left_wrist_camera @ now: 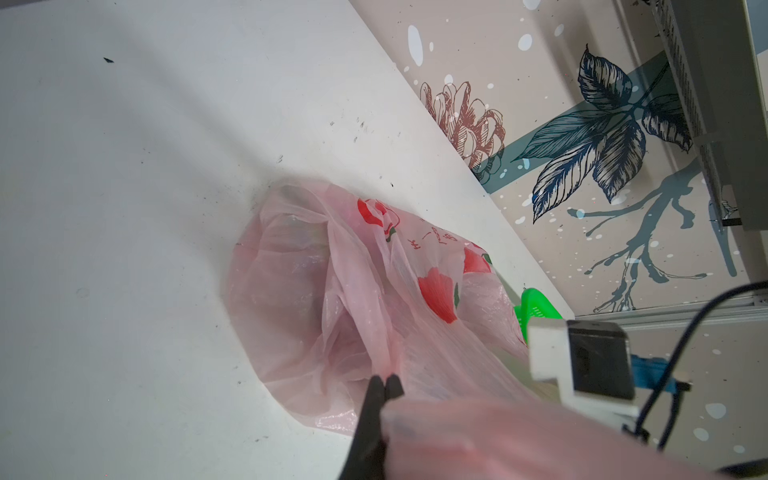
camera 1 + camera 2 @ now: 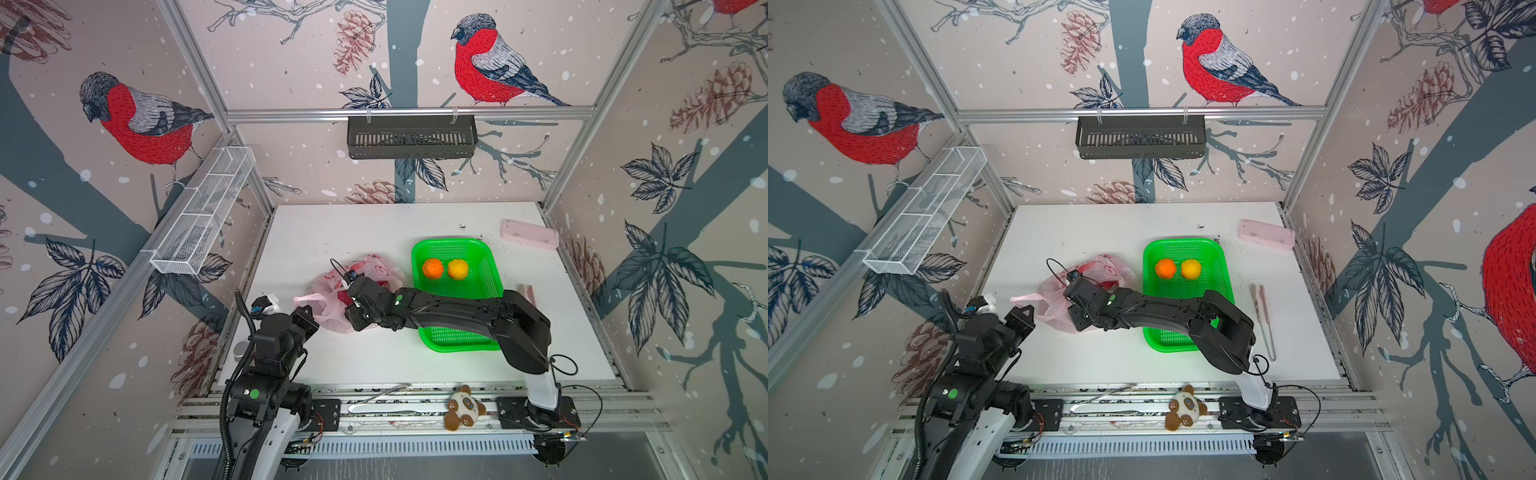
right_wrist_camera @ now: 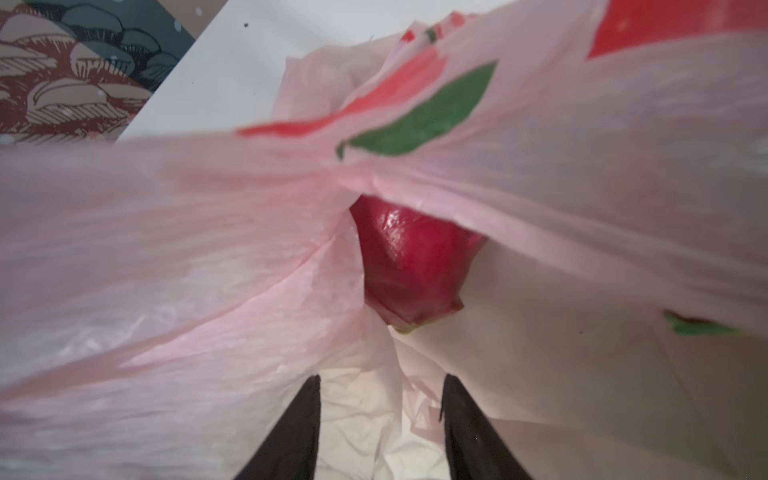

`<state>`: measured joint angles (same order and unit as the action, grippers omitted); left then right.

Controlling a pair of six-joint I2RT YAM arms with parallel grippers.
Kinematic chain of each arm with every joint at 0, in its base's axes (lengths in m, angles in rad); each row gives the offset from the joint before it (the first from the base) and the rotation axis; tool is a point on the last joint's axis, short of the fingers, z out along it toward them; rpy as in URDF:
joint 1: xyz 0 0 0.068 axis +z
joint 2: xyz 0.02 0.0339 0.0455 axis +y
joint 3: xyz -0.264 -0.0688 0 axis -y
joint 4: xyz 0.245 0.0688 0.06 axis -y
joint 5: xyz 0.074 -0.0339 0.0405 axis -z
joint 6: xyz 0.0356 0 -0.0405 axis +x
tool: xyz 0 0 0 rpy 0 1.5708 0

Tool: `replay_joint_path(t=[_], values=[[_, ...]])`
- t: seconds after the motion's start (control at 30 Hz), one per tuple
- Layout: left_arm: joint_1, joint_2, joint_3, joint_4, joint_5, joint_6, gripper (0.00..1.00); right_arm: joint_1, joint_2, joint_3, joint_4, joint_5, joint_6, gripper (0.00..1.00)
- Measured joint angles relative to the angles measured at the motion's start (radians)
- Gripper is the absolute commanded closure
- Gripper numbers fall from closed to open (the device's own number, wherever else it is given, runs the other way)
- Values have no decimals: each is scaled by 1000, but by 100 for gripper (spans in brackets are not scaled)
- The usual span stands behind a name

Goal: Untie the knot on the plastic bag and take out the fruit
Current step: 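Move the right gripper back into the bag opening while the left holds the handle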

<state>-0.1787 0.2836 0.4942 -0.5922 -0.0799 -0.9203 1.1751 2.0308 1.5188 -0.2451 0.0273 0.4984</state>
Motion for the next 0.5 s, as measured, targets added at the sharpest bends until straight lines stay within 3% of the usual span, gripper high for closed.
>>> replay_joint_path(t=[0.27, 0.5], values=[[0, -3, -11, -4, -17, -29, 100, 2, 10, -79, 15, -157, -8, 52], [0, -14, -13, -38, -51, -64, 100, 2, -8, -116, 3, -142, -6, 52]])
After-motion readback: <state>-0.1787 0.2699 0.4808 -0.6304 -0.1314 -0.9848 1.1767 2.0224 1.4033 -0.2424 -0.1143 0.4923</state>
